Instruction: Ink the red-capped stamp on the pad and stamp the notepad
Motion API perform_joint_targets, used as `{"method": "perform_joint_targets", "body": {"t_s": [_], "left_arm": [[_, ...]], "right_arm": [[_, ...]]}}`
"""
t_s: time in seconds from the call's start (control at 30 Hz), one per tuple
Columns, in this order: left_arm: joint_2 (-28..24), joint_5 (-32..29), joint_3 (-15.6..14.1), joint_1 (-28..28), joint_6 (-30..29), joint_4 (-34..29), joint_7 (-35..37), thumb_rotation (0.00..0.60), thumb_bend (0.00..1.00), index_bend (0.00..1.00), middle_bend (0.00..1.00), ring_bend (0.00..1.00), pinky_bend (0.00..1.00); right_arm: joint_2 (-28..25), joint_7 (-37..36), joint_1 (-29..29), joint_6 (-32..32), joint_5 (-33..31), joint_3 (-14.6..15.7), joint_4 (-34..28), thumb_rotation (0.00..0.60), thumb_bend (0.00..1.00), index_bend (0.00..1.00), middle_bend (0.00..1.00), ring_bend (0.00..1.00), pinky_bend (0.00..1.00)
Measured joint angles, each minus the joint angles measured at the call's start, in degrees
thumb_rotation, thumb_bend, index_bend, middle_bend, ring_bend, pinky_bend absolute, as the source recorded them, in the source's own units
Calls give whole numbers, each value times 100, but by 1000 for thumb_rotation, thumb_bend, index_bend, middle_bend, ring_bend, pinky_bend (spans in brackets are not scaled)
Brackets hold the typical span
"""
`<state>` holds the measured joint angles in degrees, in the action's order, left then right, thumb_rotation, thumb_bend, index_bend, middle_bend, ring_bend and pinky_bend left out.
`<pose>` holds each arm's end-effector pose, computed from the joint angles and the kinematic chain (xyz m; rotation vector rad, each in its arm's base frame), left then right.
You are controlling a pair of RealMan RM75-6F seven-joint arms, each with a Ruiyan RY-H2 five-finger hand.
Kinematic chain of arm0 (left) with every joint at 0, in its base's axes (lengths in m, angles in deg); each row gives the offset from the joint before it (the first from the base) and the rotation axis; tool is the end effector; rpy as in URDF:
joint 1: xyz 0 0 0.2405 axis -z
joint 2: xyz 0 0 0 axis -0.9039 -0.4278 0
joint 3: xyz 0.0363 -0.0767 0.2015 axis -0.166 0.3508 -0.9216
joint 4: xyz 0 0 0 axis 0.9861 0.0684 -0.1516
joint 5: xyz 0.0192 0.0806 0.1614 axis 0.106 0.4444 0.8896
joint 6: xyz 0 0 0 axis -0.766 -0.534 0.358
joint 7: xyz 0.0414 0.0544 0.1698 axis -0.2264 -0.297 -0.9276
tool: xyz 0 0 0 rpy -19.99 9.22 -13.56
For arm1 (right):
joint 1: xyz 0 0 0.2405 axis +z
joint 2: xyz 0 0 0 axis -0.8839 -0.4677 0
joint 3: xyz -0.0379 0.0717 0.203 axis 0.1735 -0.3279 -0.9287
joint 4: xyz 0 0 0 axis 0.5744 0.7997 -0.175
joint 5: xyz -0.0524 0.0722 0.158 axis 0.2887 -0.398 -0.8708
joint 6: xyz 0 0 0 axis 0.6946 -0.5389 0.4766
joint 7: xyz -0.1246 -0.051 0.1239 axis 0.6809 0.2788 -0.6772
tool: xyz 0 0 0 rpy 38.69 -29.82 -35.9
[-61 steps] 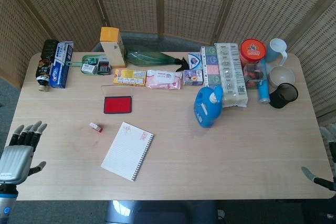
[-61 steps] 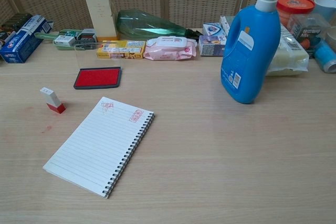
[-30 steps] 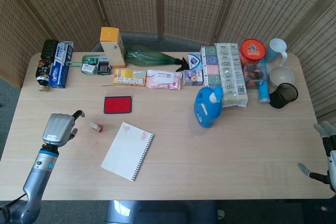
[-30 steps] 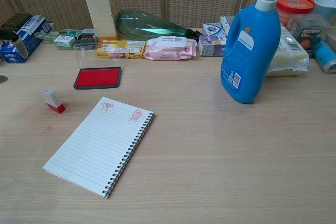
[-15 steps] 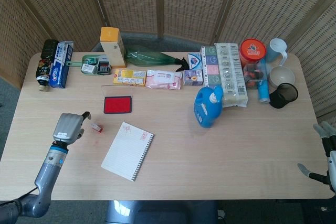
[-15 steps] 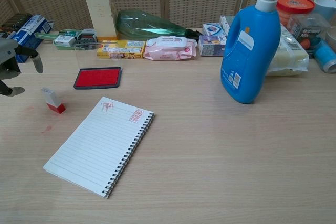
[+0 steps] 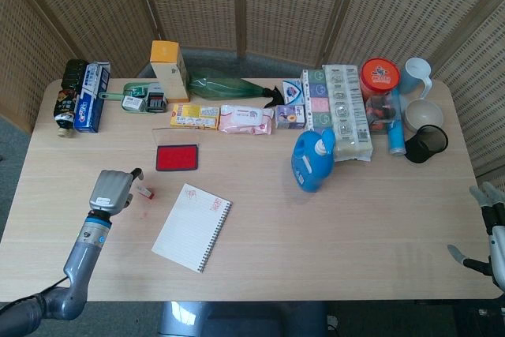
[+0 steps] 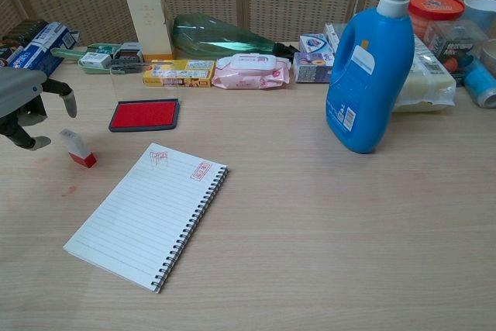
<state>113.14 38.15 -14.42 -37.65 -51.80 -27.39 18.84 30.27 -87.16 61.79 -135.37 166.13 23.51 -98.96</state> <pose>-0.2189 0.3222 0.0240 -1.6652 -0.8329 -0.7073 -0.2519 -0.1944 0.2188 1.2480 -0.9457 0.8956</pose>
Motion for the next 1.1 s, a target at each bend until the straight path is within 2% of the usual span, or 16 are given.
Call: {"method": "perform_joint_targets", "body": {"t_s": [0.27, 1.1], "left_arm": [[122, -112, -34, 69, 81, 133, -69, 600, 282, 414, 1000, 1000, 1000], [453, -278, -62, 229, 132, 500, -236, 600, 323, 457, 1000, 1000, 1000]], "right_arm": [[161, 269, 30, -4, 139, 58, 44, 600, 65, 70, 12, 0, 0], [131, 189, 37, 32, 110, 59, 36, 600, 66, 70, 11, 0, 0]]}}
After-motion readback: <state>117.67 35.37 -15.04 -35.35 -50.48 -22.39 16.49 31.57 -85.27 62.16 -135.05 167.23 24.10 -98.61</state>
